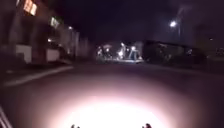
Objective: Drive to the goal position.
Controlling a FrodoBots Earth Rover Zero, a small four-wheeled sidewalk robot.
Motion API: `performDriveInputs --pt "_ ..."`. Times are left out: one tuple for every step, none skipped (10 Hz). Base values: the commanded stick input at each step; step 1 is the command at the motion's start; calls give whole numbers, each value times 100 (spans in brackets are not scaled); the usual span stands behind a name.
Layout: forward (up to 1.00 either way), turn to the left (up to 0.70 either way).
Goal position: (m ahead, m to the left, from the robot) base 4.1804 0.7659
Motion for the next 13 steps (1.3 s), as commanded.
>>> performDriveInputs --pt "85 0" --pt "85 0" --pt "85 0" --pt "85 0" --pt "85 0" --pt "85 0" --pt "85 0" --pt "85 0" --pt "85 0" --pt "85 0" --pt "85 0" --pt "85 0" --pt "85 0"
